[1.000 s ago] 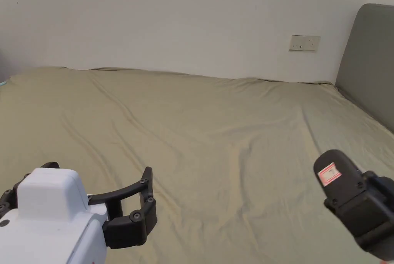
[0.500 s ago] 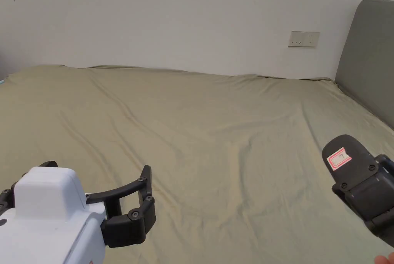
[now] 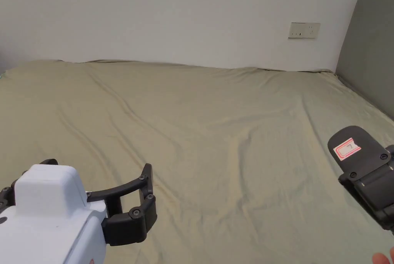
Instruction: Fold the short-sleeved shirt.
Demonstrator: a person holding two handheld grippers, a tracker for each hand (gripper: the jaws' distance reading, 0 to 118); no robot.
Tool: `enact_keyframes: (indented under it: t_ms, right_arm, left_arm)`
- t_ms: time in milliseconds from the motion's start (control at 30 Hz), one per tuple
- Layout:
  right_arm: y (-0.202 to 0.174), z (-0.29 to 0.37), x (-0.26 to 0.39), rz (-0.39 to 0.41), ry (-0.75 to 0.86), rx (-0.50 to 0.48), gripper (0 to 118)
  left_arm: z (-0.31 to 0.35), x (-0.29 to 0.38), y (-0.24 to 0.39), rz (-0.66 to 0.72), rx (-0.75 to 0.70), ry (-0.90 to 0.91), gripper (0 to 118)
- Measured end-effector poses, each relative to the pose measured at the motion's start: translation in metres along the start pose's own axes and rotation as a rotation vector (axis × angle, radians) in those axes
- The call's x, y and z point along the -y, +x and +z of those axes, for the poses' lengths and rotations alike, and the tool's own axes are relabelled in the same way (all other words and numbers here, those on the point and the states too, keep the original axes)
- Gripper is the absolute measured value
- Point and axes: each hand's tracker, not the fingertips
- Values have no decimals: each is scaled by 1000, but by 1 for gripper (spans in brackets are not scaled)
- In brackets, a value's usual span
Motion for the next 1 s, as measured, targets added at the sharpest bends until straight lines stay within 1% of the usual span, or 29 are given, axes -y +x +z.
enact_keyframes:
  t_ms: [100,200,267,400,500,733,867,1000]
  right_arm:
    - [-1,1,0,11,10,3,118]
    - [-4,1,-2,73,29,30,118]
    - [-3,1,-3,88,23,8,118]
    - [-4,1,-3,80,7,24,118]
    - [-6,0,1,71,4,60,118]
    - [-10,0,1,96,11,40,118]
    - [-5,-2,5,108,10,72,118]
    - [9,-9,7,68,-27,107,118]
  left_arm:
    - [-1,1,1,-4,1,-5,118]
    - [-1,0,2,-3,4,-4,118]
    - [-1,0,2,-1,3,-4,118]
    - [0,-1,2,0,0,-3,118]
    - [0,-1,1,1,0,-5,118]
    - [0,-1,1,3,-6,-5,118]
    - [-5,2,2,14,-10,-21,118]
    - [-13,9,6,18,-3,-52,118]
